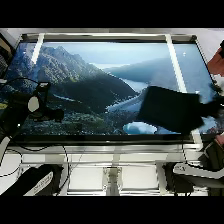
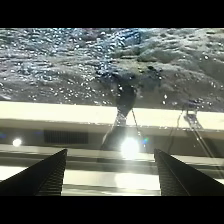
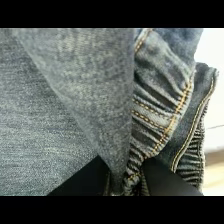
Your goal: Fold the clothes and pants, and hang the long-sleeved shirts on hangers.
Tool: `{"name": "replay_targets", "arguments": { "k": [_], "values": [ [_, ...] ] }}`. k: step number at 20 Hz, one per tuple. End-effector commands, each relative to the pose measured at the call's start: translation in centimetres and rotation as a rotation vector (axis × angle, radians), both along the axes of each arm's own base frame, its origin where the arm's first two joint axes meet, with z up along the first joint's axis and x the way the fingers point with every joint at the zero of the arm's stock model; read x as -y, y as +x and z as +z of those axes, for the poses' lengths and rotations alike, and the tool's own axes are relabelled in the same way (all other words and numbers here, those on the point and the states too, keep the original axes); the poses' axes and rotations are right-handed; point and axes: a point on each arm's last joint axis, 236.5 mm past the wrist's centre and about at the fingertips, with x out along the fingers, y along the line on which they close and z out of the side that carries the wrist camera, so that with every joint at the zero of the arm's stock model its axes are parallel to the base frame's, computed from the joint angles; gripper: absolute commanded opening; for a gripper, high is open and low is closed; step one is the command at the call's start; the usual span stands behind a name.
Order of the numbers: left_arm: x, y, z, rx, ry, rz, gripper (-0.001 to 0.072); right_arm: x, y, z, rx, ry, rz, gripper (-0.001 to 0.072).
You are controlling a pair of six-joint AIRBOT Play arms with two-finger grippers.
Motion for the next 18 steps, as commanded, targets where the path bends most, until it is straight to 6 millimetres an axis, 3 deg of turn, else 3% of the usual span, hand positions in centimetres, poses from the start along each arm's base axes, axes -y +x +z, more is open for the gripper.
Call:
{"name": "replay_targets", "arguments": {
  "k": [1,2,3,4,6,9,10,11,13,14,16,18],
  "values": [
    [0.0,0.0,0.0,0.001,0.0,0.0,0.0621,7.2,-7.6,1.4,0.025,-0.017,-0.323,0.0184],
    [0.0,0.0,0.0,0.001,0.0,0.0,0.0621,7.8,-8.2,1.6,0.057,0.005,-0.379,0.0378],
    [0.0,0.0,0.0,0.001,0.0,0.0,0.0621,8.0,-8.3,1.7,0.078,0.023,-0.412,0.0477],
    [0.0,0.0,0.0,0.001,0.0,0.0,0.0621,8.0,-8.5,1.7,0.081,0.029,-0.421,0.0515],
    [0.0,0.0,0.0,0.001,0.0,0.0,0.0621,7.8,-8.4,2.6,0.092,0.013,-0.414,0.0522],
    [0.0,0.0,0.0,0.001,0.0,0.0,0.0621,6.8,-6.0,7.0,0.243,-0.032,-0.414,0.052],
    [0.0,0.0,0.0,0.001,0.0,0.0,0.0621,5.8,-4.6,9.2,0.326,-0.037,-0.399,0.0498],
    [0.0,0.0,0.0,0.001,0.0,0.0,0.0621,4.5,-3.3,11.3,0.395,-0.04,-0.36,0.0403],
    [0.0,0.0,0.0,0.001,0.0,0.0,0.0621,0.0,-0.4,15.3,0.524,-0.041,-0.201,0.0104],
    [0.0,0.0,0.0,0.001,0.0,0.0,0.0621,-3.0,0.9,16.9,0.573,-0.032,-0.098,0.0014],
    [0.0,0.0,0.0,0.001,0.0,0.0,0.0621,-9.1,1.7,18.4,0.594,0.008,0.073,0.0013],
    [0.0,0.0,0.0,0.001,0.0,0.0,0.0621,-15.2,1.6,18.5,0.593,0.055,0.247,0.0013]
  ]
}}
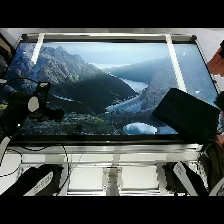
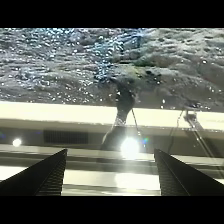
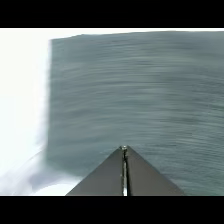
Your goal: Fold the clothes and pants, and hang the long-sleeved shirts on hangers.
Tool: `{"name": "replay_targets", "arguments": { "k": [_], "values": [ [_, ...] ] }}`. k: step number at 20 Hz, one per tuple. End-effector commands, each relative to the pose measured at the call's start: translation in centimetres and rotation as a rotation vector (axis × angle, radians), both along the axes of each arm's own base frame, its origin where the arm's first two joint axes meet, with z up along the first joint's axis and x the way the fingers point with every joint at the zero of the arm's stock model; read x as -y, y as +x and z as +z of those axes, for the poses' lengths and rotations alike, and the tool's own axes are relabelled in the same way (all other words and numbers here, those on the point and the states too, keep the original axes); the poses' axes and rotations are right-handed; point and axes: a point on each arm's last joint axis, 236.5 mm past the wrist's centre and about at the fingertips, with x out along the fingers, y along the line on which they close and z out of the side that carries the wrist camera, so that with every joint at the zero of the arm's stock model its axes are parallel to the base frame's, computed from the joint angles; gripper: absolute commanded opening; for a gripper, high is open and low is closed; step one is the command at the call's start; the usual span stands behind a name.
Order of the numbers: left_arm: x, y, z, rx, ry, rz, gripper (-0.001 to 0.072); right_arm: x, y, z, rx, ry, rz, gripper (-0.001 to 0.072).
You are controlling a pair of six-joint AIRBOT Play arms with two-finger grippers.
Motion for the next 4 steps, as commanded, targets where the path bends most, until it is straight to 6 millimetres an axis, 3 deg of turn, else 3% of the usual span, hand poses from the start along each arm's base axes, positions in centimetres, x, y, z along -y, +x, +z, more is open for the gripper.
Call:
{"name": "replay_targets", "arguments": {
  "k": [1,4],
  "values": [
    [0.0,0.0,0.0,0.001,0.0,0.0,0.0621,-10.2,-0.1,1.3,0.047,-0.002,0.3,0.0013],
    [0.0,0.0,0.0,0.001,0.0,0.0,0.0621,-16.6,-2.1,-2.2,-0.038,0.062,0.463,0.0013]
  ]
}}
